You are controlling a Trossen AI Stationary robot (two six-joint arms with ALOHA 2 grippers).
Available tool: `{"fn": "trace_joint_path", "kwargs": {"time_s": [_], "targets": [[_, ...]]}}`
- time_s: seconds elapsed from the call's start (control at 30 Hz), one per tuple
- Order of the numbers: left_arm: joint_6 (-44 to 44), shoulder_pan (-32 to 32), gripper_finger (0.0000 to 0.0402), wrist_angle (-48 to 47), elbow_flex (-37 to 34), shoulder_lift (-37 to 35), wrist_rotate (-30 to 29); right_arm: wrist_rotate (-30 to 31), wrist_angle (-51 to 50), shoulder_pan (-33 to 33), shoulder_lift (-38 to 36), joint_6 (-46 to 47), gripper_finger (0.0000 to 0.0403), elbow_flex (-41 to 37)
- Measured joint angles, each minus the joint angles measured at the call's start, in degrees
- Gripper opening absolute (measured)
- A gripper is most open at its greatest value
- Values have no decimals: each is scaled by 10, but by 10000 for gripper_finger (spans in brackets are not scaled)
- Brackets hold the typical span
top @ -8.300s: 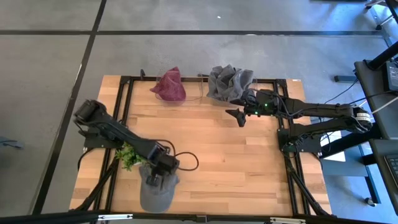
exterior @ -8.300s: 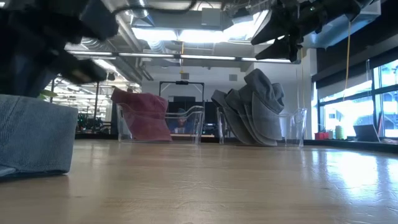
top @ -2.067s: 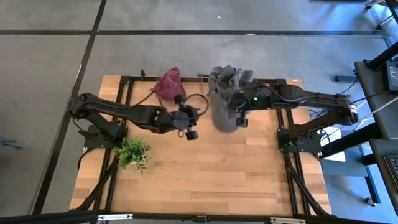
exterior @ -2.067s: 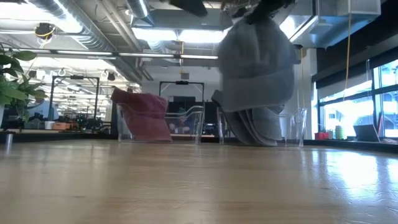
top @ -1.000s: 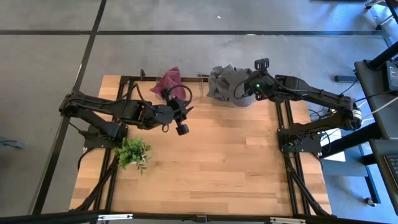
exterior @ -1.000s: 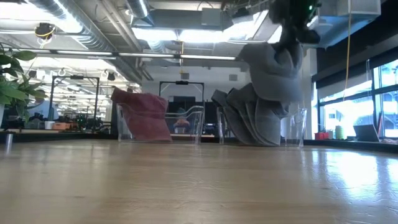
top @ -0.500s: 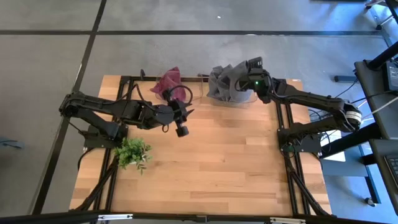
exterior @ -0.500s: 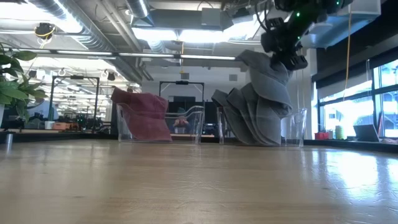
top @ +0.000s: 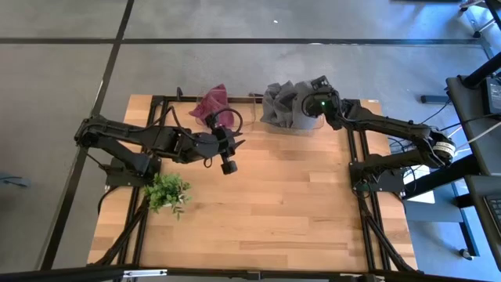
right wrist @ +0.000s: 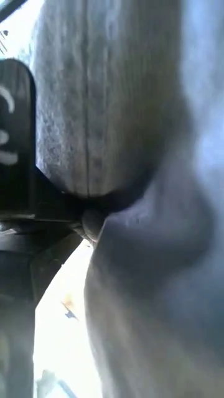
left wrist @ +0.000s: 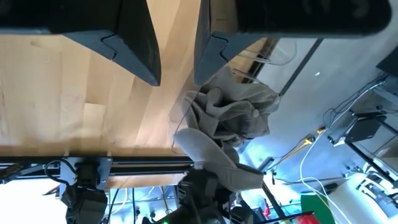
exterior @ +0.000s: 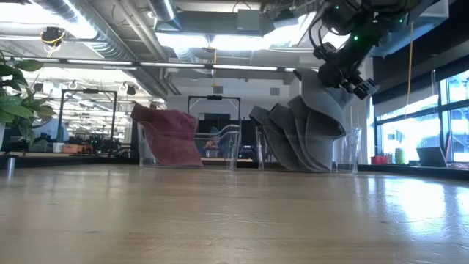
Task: Pick & Place hat
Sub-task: Put the gray cap into the right transparent bin
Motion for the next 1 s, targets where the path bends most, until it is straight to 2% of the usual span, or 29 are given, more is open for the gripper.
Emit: {"fn": "trace_joint_path", "kwargs": {"time_s": [0.1,0.23,0.57,0.7,1.0], "targets": [[0,0,91,0,0,0,0,7,26,-11,0,-12,12,0],[-7,0,94,0,0,0,0,5,99,-14,0,-76,12,0],[-22,0,91,0,0,0,10,1,121,-12,-8,-99,12,50],[-31,0,90,1,0,0,21,-5,94,-8,-11,-77,12,51],[-36,-14,93,3,0,0,7,-45,-64,11,-11,93,11,50]]}}
